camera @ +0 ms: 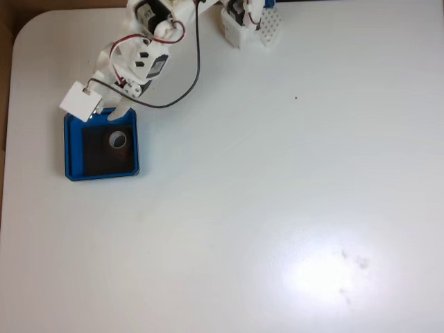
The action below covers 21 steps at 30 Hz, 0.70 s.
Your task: Pick the red roll and drop it in the blue box
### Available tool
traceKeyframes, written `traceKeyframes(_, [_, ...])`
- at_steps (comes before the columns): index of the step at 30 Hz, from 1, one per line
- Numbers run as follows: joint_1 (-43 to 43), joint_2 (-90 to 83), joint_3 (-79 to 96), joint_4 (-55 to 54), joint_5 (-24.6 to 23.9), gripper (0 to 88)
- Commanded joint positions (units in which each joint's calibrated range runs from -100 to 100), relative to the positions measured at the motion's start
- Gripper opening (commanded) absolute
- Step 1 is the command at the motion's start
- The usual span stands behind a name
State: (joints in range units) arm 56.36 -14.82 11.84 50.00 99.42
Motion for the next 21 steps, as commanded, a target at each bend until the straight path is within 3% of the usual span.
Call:
traceKeyframes(1, [0.46,-13.61,15.83,-10.07,-0.2,2.0])
traceKeyframes(8, [-0.33,-36.77,42.79,-25.17,-0.12,2.1])
traceKeyframes(11, [-1.89,-46.55,49.44,-25.66,-0.12,2.2])
traceKeyframes(21, [-19.28,-71.05,67.14,-25.5,-0.12,2.1])
